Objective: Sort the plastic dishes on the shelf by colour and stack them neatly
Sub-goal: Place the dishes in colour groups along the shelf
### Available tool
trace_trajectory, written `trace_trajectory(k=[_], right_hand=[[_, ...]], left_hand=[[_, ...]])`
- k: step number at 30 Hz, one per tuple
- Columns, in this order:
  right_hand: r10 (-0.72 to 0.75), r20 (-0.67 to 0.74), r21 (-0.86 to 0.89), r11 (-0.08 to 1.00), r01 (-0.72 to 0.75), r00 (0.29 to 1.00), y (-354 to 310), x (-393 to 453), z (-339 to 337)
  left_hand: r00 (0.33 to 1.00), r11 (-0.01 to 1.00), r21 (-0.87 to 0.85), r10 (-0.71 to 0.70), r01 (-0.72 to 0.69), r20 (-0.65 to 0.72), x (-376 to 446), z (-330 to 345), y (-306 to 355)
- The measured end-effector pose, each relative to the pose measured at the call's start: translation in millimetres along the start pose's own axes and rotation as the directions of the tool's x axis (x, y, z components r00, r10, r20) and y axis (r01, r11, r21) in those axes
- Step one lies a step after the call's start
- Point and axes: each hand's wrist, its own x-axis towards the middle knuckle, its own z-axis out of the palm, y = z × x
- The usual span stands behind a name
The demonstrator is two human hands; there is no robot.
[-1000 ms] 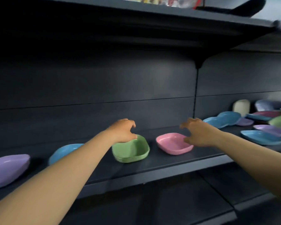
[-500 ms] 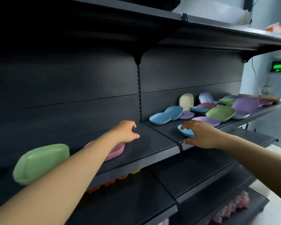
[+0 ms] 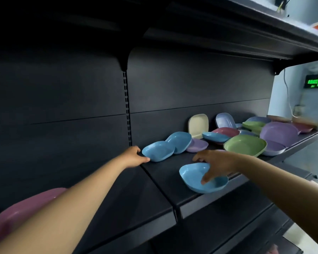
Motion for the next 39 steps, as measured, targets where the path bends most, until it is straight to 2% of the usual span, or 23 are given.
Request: trace_trajectory(k=[6,10,13,15,19,23,28,33,35,39], right_hand=[[-0.046,0.184,-0.069,0.996,0.06,0.982,32.5,63.4,-3.6],[-0.148,0.351,-0.024,0.986,0.167,0.925,44.8,97.2,-6.9],[-0.249,0.405,-0.017,0.96,0.28,0.88,50.8,116.4,-6.9],[-0.291,0.426,-0.04,0.94,0.339,0.857,50.9,125.6,-6.1],[-0.341,0.486,-0.086,0.898,0.432,0.805,50.0,138.9,-5.0],[-0.364,0.542,-0.068,0.879,0.472,0.758,48.0,146.2,-5.5],[-0.411,0.578,-0.022,0.856,0.517,0.705,49.0,155.1,-6.1],[-0.497,0.531,0.138,0.85,0.508,0.686,56.1,162.4,-5.5],[-0.529,0.476,0.239,0.847,0.475,0.703,59.8,164.9,-6.4],[-0.538,0.321,0.379,0.827,0.415,0.779,58.2,168.2,-12.6]], left_hand=[[0.983,0.95,-0.262,-0.182,0.172,-0.014,62.9,34.0,1.4],[0.941,0.871,-0.405,-0.332,0.276,-0.073,98.1,56.0,2.0],[0.899,0.822,-0.463,-0.424,0.331,-0.11,117.6,65.9,6.0],[0.872,0.808,-0.447,-0.476,0.384,-0.112,128.1,68.5,12.2],[0.824,0.813,-0.286,-0.554,0.507,-0.116,142.7,73.9,23.8],[0.779,0.788,-0.173,-0.613,0.591,-0.129,148.7,80.2,26.0],[0.76,0.777,-0.224,-0.626,0.588,-0.176,149.7,84.1,25.4],[0.768,0.733,-0.497,-0.612,0.464,-0.186,140.1,82.3,16.0],[0.765,0.699,-0.592,-0.611,0.401,-0.204,130.8,77.5,13.9],[0.78,0.653,-0.697,-0.587,0.296,-0.218,104.4,64.6,9.6]])
